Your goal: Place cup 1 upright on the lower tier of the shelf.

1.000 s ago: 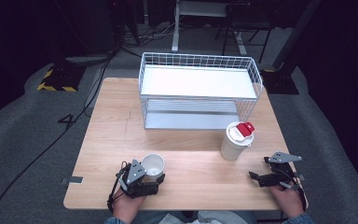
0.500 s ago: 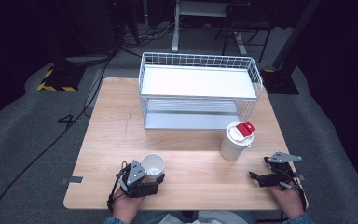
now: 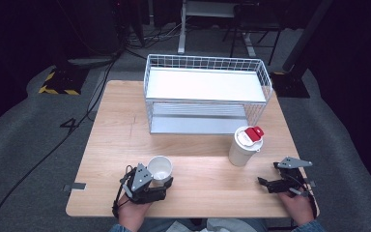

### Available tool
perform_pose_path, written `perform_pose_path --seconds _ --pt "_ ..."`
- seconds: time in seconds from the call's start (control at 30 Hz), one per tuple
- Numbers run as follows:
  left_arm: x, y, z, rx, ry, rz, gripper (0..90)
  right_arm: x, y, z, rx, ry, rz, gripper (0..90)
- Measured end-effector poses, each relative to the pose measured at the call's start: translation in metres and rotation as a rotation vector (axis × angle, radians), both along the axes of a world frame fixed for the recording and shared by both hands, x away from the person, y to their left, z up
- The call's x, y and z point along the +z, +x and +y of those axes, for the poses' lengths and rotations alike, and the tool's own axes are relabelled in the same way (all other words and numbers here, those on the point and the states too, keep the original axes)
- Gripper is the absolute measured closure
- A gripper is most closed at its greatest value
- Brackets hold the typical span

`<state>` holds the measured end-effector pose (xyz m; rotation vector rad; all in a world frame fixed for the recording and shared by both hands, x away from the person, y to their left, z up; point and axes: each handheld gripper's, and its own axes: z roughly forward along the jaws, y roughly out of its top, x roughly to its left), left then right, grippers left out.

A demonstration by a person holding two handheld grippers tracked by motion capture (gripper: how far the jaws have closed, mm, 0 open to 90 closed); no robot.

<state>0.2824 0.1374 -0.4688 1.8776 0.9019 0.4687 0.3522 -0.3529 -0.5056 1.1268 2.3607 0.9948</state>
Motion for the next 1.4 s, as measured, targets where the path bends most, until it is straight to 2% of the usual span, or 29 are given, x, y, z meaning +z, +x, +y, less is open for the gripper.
perform_pose_path --seconds 0.17,0.2,0.3,0.4,0.57,0.7,0.83,1.0,1.2,1.33,1.4 --pt "0.011 0.004 -0.008 -0.018 0.01 -0.001 22.4 0.0 0.0 0.0 -0.001 0.0 0.0 3.8" --pt "0.013 0.007 -0.009 -0.019 -0.002 0.012 22.4 0.0 0.0 0.0 -0.001 0.0 0.0 3.8" --pt "0.019 0.014 -0.013 -0.034 -0.001 0.019 22.4 0.0 0.0 0.0 -0.001 0.0 0.0 3.8" --pt "0.024 0.024 -0.018 -0.058 -0.002 0.046 22.3 0.0 0.0 0.0 -0.001 0.0 0.0 3.8" --pt "0.032 0.036 -0.027 -0.074 -0.002 0.055 22.3 0.0 0.0 0.0 -0.001 0.0 0.0 3.8" --pt "0.039 0.043 -0.032 -0.075 0.002 0.038 22.3 0.0 0.0 0.0 -0.001 0.0 0.0 3.8" --pt "0.044 0.052 -0.036 -0.067 -0.017 0.042 22.3 0.0 0.0 0.0 -0.001 0.0 0.0 3.8" --pt "0.051 0.066 -0.042 -0.06 -0.032 0.025 22.3 0.0 0.0 0.0 -0.001 0.0 0.0 3.8" --pt "0.05 0.082 -0.055 -0.052 -0.038 0.017 22.3 0.0 0.0 0.0 -0.001 0.0 0.0 3.8" --pt "0.051 0.091 -0.066 -0.05 -0.036 -0.012 22.4 0.0 0.0 0.0 -0.001 0.0 0.0 3.8" --pt "0.05 0.095 -0.069 -0.05 -0.051 -0.035 22.4 0.0 0.0 0.0 -0.001 0.0 0.0 3.8"
